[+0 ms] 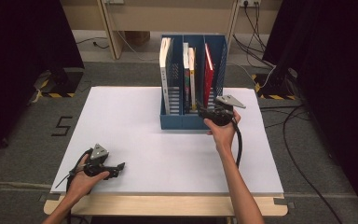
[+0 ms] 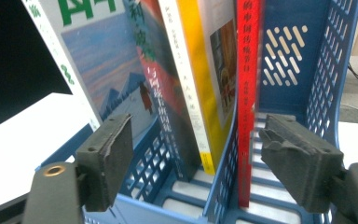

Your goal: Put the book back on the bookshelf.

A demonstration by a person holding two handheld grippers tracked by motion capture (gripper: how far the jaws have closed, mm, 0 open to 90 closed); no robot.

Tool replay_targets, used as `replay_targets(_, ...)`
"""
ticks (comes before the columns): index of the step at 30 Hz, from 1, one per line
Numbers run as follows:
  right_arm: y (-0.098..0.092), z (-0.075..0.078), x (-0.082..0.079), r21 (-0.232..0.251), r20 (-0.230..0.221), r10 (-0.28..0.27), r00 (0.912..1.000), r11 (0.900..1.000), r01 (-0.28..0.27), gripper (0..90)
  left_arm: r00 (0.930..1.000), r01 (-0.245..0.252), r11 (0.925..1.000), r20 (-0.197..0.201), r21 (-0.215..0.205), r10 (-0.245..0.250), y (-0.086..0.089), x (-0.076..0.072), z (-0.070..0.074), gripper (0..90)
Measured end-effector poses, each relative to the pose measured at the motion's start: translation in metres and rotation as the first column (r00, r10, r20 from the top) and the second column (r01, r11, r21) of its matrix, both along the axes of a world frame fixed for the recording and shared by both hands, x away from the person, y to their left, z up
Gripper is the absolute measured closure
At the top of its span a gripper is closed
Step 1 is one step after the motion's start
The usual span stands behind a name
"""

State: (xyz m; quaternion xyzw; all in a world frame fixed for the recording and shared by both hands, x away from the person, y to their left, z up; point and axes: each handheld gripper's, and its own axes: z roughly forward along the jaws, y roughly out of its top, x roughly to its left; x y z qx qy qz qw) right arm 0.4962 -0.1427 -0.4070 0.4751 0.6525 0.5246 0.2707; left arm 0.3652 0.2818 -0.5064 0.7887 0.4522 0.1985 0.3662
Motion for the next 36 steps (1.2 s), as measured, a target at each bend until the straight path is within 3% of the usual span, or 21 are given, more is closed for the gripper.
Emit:
replay_targets(10, 0.000, -0.001, -0.016, 0.007, -0.006, 0.017, 0.9998, 1.000, -0.017, 20.9, 1.0000, 0.001, 1.0000, 0.001, 0.001, -0.001, 0.000, 0.000, 0.000, 14.6)
replay_targets(27, 0.002, -0.009, -0.039, -0.007, -0.027, 0.091, 0.9955, 0.996, -0.091, 19.4, 1.0000, 0.001, 1.0000, 0.001, 0.000, -0.001, 0.000, 0.000, 0.000, 14.5)
replay_targets(36, 0.001, -0.014, -0.047, -0.019, -0.036, 0.088, 0.9954, 0.996, -0.089, 16.4, 1.0000, 0.002, 1.0000, 0.001, -0.001, -0.002, 0.000, 0.000, 0.000, 14.5)
